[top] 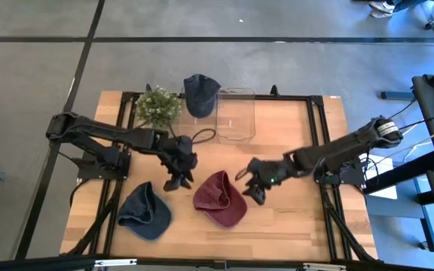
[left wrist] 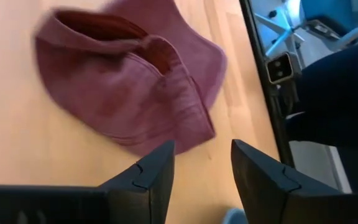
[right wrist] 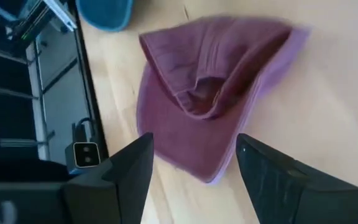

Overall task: Pick & Place hat
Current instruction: Put the red cap into the right transparent bin

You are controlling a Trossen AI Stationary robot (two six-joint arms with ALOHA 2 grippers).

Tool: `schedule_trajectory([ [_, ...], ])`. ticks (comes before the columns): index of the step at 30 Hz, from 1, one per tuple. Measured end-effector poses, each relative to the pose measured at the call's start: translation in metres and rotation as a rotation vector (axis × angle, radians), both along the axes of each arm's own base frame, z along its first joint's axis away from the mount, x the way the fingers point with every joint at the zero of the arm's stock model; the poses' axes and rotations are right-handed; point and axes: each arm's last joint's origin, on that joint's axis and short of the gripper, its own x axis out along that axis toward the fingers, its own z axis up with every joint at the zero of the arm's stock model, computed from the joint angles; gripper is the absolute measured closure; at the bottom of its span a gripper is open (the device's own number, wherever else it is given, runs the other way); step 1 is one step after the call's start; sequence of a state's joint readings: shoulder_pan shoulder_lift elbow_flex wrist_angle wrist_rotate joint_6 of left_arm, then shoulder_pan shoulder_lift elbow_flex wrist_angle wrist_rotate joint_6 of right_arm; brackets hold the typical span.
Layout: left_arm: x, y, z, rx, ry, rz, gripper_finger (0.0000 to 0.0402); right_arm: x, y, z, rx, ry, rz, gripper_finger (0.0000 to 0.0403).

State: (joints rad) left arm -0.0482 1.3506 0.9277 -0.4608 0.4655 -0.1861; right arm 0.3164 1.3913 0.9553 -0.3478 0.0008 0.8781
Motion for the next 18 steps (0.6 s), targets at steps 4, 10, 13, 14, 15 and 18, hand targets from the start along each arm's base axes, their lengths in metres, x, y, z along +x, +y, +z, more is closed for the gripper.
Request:
schedule_trajectory([
  [4,-0.001,-0.013,-0.007,-0.024,0.001,0.012,0.0249,-0.006,0.012,-0.035,0.054,-0.056,-0.053,0.0175],
  [10,0.000,-0.023,-0.006,-0.048,0.003,0.043,0.0249,-0.015,0.019,-0.071,0.037,-0.099,-0.115,0.0175],
  [13,0.000,-0.026,-0.006,-0.022,-0.004,0.054,0.0249,-0.014,0.021,-0.080,-0.004,-0.071,-0.126,0.0175],
  [14,0.000,-0.026,-0.006,-0.013,-0.006,0.060,0.0249,-0.013,0.022,-0.083,-0.009,-0.064,-0.127,0.0175],
  [15,0.000,-0.027,-0.006,-0.009,-0.007,0.061,0.0249,-0.012,0.022,-0.088,-0.015,-0.050,-0.126,0.0175],
  [18,0.000,-0.026,-0.006,0.004,-0.011,0.074,0.0249,-0.009,0.025,-0.098,-0.003,-0.031,-0.106,0.0175],
])
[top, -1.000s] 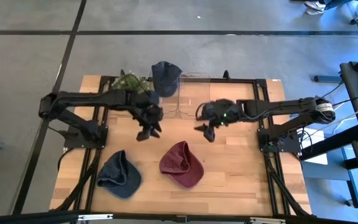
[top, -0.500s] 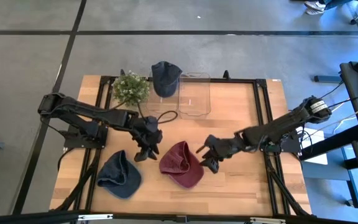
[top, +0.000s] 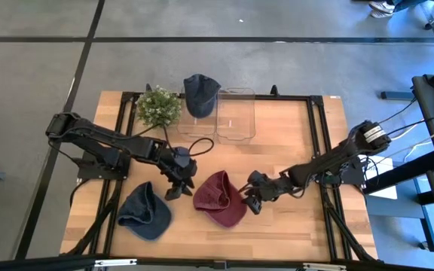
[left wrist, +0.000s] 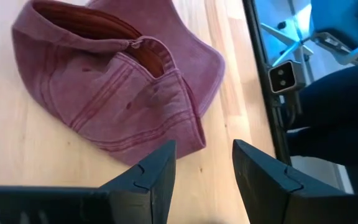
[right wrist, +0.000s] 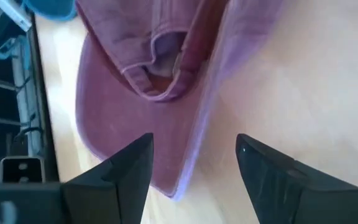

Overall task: Pick & Place hat
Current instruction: Put the red cap into the right transparent bin

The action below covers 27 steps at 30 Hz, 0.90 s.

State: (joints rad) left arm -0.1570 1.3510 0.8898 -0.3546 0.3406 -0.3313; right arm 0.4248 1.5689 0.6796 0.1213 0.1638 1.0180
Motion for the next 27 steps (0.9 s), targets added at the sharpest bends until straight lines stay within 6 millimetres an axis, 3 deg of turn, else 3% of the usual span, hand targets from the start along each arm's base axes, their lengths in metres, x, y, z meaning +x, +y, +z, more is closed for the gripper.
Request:
schedule_trajectory([
  [4,0.000,0.001,0.000,0.022,-0.004,0.020,0.0249,0.004,0.002,-0.010,0.039,0.017,-0.011,0.0179],
  [7,0.001,0.002,0.000,0.026,-0.005,0.028,0.0249,0.007,0.004,-0.014,0.056,0.007,-0.017,0.0204],
  [17,0.001,0.003,-0.001,0.039,-0.010,0.017,0.0249,0.008,0.004,-0.015,0.063,0.004,-0.009,0.0383],
  [22,0.001,0.004,-0.001,0.071,-0.028,-0.006,0.0249,0.010,0.005,-0.011,0.125,-0.002,0.049,0.0385],
  [27,0.004,0.004,0.008,0.172,-0.116,-0.100,0.0249,0.009,0.001,0.012,0.139,-0.099,0.147,0.0385],
])
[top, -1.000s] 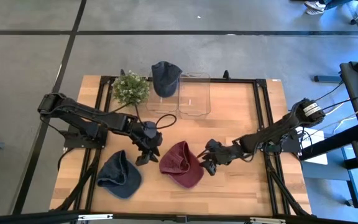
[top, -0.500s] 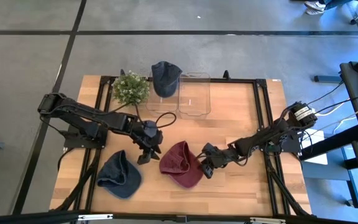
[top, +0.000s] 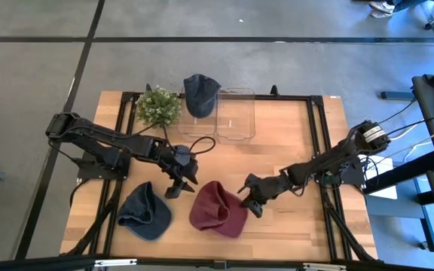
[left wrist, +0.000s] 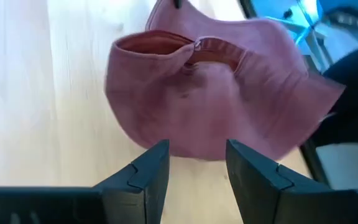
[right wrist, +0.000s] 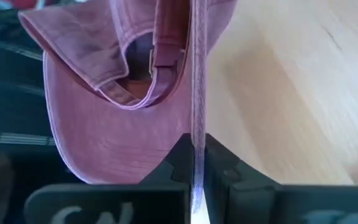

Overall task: Pick & Place hat
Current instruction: Put the red cap into the right transparent bin

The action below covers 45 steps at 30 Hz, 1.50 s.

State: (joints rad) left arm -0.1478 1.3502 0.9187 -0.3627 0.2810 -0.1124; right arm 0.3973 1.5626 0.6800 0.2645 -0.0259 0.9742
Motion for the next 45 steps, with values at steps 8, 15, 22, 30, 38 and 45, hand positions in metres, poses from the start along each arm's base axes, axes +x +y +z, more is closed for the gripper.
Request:
schedule_trajectory([
  [8,-0.004,0.002,0.048,0.272,-0.301,-0.218,0.0249,-0.015,-0.013,0.055,0.097,-0.176,0.179,0.0385],
  [15,-0.024,0.000,0.102,0.623,-0.629,-0.333,0.0249,-0.026,-0.020,0.102,0.133,-0.486,0.243,0.0385],
  [22,-0.032,-0.014,0.146,0.810,-1.045,-0.296,0.0249,-0.028,-0.032,0.137,0.293,-0.743,0.174,0.0385],
  [30,-0.033,-0.014,0.157,0.837,-1.060,-0.159,0.0249,-0.028,-0.034,0.137,0.454,-0.650,0.190,0.0385],
  [38,-0.031,-0.016,0.153,0.748,-1.040,-0.176,0.0249,-0.027,-0.036,0.137,0.497,-0.616,0.163,0.0385],
  [45,-0.030,-0.018,0.153,0.655,-1.048,-0.206,0.0249,-0.024,-0.046,0.136,0.479,-0.618,0.124,0.0385],
])
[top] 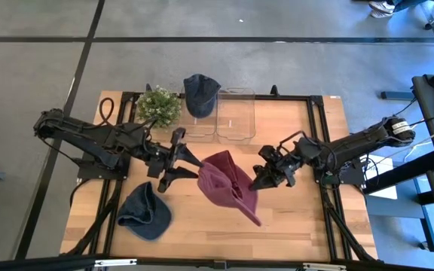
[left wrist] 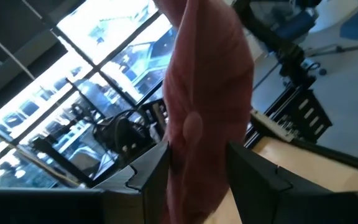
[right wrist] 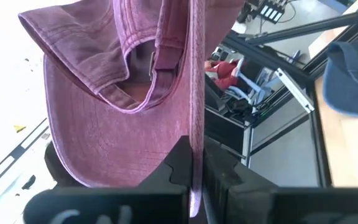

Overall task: Pick & Place hat
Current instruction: Put the red cap into the right transparent bin

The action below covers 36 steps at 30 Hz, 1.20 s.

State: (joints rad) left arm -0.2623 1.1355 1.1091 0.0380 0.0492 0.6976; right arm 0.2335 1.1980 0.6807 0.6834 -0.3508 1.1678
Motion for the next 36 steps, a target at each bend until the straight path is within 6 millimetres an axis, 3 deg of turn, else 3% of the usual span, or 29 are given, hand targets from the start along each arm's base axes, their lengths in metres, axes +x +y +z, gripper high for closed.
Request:
schedule_trajectory([
  [22,-0.0002,-0.0001,0.0018,-0.036,-0.007,-0.006,0.0249,0.0012,-0.0034,-0.0024,-0.047,-0.004,-0.012,0.0384],
  [36,-0.0002,-0.0001,0.0019,-0.077,0.005,-0.006,0.0280,0.0018,-0.0044,-0.0023,-0.043,-0.002,-0.056,0.0383],
])
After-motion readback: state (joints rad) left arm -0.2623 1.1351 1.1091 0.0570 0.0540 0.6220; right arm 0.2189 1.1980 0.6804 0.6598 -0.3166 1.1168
